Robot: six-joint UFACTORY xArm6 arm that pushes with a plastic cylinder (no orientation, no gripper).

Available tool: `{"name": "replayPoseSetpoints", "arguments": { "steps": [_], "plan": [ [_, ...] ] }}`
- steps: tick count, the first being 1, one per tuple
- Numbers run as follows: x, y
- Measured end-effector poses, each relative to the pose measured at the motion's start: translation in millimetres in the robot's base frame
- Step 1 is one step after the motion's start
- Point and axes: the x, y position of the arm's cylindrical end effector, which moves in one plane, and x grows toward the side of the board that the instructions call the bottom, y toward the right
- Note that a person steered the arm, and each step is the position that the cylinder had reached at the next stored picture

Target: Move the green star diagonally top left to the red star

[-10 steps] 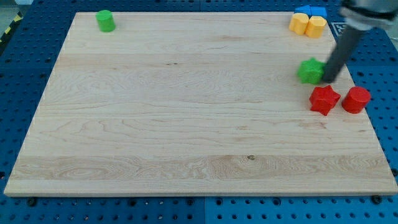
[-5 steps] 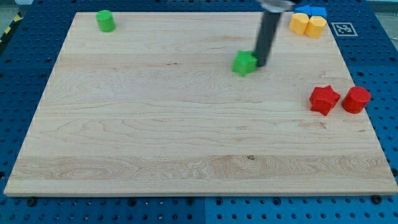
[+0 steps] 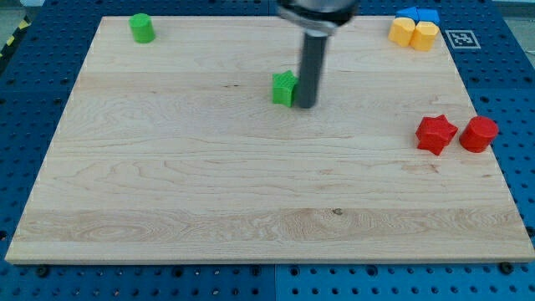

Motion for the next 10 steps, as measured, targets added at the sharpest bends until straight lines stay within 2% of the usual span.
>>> {"name": "replayPoseSetpoints", "arguments": {
  "steps": [1, 2, 3, 4, 5, 6, 9, 10],
  "plan": [
    [-29.3, -81.4],
    [-59.9, -108.5],
    [-31.8, -64.6],
    [5.5, 6.0],
    [14.3, 61.0],
    [-11.6, 69.4],
    [-64.5, -85.2],
    [-63.8, -82.8]
  ]
}}
